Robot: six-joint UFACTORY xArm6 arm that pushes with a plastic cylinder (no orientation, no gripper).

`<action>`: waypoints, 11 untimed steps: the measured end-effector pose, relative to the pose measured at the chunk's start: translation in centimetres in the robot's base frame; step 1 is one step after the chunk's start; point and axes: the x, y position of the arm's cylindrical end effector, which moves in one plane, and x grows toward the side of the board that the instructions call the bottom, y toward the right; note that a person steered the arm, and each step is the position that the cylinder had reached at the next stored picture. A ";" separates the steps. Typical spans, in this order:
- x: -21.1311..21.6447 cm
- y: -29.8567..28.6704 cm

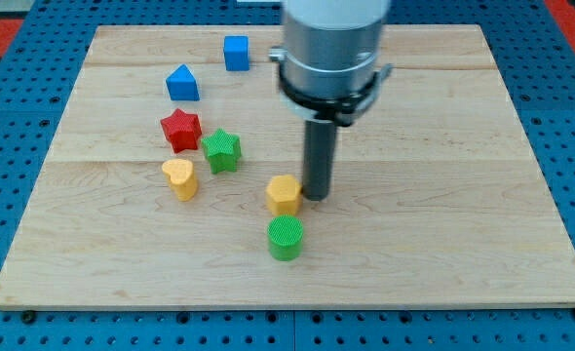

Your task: Place yellow hexagon to the left of yellow heart

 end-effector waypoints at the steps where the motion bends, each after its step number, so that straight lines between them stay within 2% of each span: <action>1: 0.0 -3.1; 6: 4.0 -6.0; 9: 4.0 -17.3; 11: 3.6 -20.2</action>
